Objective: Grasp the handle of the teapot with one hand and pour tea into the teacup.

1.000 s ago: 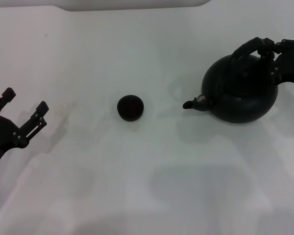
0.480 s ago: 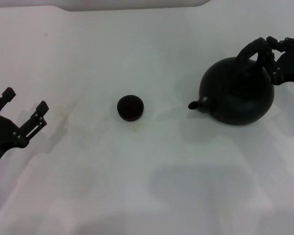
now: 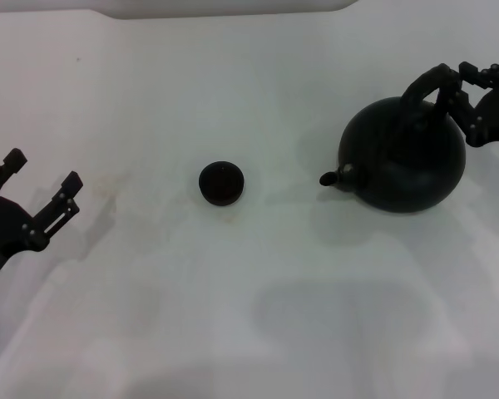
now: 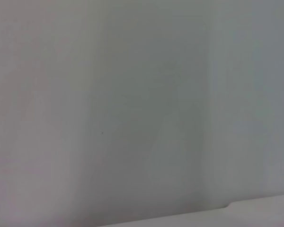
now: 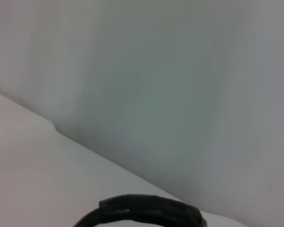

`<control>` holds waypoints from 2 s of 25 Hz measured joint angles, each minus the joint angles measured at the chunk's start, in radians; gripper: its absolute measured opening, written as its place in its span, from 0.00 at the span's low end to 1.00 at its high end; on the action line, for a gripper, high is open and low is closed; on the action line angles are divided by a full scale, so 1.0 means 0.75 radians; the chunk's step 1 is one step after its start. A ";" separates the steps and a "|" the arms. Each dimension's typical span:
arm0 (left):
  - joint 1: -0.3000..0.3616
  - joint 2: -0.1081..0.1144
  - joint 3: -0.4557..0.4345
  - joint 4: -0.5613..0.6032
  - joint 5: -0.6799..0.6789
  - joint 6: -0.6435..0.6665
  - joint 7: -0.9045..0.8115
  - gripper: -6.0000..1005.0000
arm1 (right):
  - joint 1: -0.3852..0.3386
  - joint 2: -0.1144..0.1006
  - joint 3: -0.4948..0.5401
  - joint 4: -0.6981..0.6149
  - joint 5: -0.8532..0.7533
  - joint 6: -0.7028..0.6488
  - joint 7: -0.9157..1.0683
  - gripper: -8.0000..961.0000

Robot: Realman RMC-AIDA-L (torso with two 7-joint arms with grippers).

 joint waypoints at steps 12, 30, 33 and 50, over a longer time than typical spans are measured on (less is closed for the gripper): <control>-0.010 0.004 -0.031 0.002 0.000 0.009 0.010 0.86 | -0.035 0.000 0.295 -0.130 -0.004 0.407 0.001 0.31; -0.088 -0.002 -0.350 0.027 -0.010 0.104 0.010 0.86 | 0.283 0.007 1.099 -1.075 0.449 0.594 -0.763 0.40; -0.089 -0.003 -0.362 0.027 -0.063 0.105 0.010 0.86 | 0.288 0.006 1.121 -1.089 0.467 0.544 -0.768 0.40; -0.221 -0.004 -0.361 0.156 -0.159 0.138 0.008 0.86 | 0.290 0.006 1.211 -1.170 0.569 0.403 -0.791 0.40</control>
